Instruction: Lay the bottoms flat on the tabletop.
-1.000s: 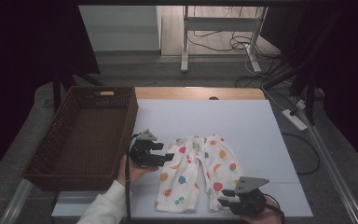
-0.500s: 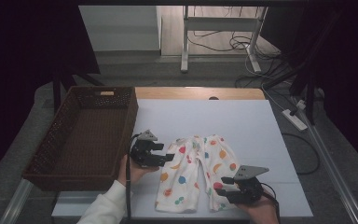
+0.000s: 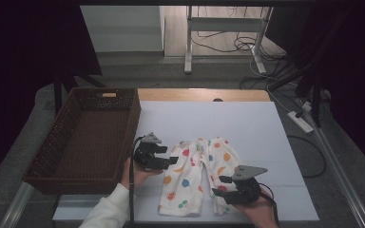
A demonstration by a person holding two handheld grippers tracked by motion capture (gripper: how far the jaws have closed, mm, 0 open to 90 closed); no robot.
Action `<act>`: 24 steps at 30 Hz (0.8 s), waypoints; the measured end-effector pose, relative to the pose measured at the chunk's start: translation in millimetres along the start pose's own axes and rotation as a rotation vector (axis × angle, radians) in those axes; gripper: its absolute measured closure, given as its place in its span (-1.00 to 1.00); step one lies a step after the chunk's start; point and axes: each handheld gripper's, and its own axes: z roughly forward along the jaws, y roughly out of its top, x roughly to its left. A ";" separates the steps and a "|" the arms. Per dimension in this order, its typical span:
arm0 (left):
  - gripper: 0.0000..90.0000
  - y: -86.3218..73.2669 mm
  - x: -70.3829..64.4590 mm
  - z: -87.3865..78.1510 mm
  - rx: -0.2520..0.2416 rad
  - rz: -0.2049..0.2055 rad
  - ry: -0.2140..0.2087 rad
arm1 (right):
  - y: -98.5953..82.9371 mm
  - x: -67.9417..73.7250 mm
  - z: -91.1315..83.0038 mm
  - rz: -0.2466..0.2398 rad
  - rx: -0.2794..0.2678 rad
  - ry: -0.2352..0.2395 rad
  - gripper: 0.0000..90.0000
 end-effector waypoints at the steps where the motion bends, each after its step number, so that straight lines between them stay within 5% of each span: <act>1: -0.28 0.0 0.3 0.0 0.000 0.000 0.000 | 1.2 1.1 1.4 -0.005 -0.002 0.000 -0.02; 24: -0.29 -0.1 2.4 0.1 -0.015 -0.008 0.004 | 20.8 19.3 16.2 -0.047 -0.032 0.029 -0.05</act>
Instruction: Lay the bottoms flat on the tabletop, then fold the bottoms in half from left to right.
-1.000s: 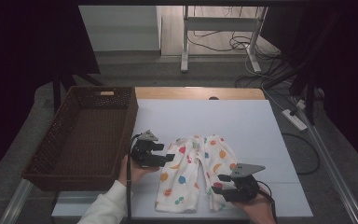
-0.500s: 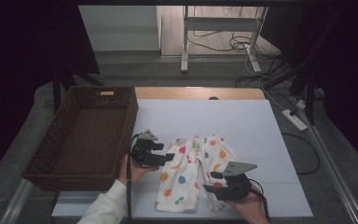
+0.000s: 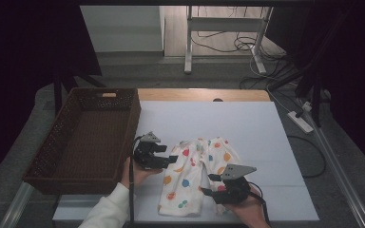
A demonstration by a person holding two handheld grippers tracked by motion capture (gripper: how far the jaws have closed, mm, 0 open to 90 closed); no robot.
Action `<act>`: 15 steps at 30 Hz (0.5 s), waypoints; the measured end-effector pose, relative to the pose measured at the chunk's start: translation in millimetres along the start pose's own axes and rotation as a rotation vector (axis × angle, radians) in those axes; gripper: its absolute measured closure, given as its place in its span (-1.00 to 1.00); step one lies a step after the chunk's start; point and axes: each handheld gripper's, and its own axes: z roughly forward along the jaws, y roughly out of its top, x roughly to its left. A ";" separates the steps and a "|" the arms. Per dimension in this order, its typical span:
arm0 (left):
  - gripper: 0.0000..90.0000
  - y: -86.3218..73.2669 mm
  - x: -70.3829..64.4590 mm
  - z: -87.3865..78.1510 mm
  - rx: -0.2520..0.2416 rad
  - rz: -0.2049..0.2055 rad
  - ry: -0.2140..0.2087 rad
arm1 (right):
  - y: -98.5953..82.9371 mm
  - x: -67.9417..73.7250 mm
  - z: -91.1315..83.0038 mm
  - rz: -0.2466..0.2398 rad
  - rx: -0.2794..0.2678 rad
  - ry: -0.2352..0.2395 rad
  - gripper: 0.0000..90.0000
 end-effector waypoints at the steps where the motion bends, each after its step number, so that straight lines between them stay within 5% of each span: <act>1: -0.29 0.0 -0.1 -0.3 0.002 0.001 0.001 | 0.9 1.4 1.2 -0.002 -0.001 0.004 -0.05; 15: -0.29 0.2 0.1 0.1 -0.003 -0.001 -0.003 | 15.8 26.8 23.0 -0.052 0.019 0.070 -0.05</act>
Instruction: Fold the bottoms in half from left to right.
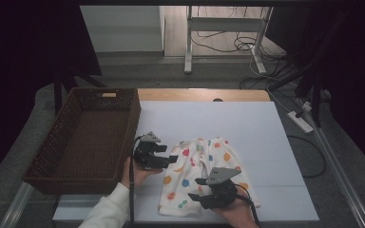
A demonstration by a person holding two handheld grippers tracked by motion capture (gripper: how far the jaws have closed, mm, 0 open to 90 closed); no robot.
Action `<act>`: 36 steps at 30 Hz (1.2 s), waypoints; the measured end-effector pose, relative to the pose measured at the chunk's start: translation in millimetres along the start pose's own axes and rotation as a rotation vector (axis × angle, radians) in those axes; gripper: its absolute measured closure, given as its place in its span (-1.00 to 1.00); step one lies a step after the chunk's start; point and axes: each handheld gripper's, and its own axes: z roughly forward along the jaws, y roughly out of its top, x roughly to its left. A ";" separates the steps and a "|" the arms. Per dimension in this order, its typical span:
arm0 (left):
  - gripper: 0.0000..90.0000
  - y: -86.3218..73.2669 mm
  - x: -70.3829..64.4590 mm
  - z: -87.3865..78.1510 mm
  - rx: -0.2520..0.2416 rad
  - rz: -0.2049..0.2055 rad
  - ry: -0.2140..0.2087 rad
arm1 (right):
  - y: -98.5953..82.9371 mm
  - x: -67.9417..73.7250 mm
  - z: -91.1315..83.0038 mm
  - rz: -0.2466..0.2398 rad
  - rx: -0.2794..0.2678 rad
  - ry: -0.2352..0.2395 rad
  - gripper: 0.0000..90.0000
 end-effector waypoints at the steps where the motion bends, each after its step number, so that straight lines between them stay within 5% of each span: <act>1: -0.29 0.0 0.0 -0.1 0.000 0.000 0.000 | 1.5 2.2 2.2 -0.005 0.004 0.006 -0.05; 25: -0.30 -0.5 0.3 2.5 0.007 -0.006 0.003 | 21.6 50.5 68.1 -0.106 0.131 0.124 -0.06; 36: -0.30 -0.6 0.3 2.3 0.007 -0.005 0.005 | 24.8 67.3 90.5 -0.176 0.195 0.103 -0.06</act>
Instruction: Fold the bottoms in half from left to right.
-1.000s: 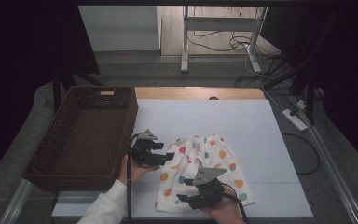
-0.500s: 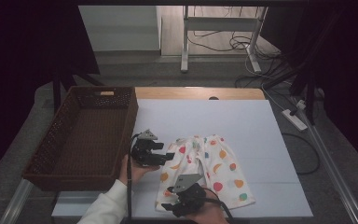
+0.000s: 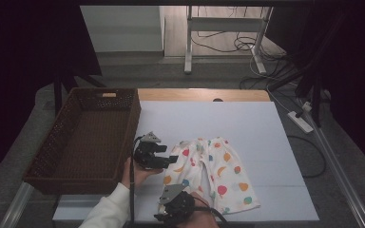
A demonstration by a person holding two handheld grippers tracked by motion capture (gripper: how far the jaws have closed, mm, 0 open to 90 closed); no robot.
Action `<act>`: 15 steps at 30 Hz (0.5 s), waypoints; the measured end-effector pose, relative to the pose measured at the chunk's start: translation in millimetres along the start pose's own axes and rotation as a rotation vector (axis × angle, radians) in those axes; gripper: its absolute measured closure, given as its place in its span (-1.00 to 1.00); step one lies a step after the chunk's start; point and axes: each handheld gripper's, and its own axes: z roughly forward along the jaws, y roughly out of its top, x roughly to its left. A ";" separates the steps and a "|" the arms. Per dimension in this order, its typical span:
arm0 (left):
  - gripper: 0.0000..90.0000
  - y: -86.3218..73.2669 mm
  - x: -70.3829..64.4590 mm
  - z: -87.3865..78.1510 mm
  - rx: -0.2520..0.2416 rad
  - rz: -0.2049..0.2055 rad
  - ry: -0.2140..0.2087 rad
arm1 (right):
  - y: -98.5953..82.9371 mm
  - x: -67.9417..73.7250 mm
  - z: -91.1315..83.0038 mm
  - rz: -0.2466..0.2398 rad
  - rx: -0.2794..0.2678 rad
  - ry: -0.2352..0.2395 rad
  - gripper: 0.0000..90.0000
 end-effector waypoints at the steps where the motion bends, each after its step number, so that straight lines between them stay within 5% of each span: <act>1: -0.30 0.0 0.2 0.1 0.001 0.000 0.000 | 0.7 0.7 0.9 -0.006 0.011 -0.011 -0.06; 5: -0.30 -0.2 1.2 0.3 0.003 -0.003 0.003 | 2.5 3.9 4.3 -0.028 0.028 -0.041 0.03; 12: -0.30 -0.7 1.2 -0.4 0.001 -0.005 0.007 | 4.4 2.9 1.0 -0.025 0.050 -0.058 0.76; 15: -0.30 -0.9 1.1 -0.9 -0.006 -0.008 0.006 | 3.2 0.5 -1.4 -0.013 0.057 -0.068 0.91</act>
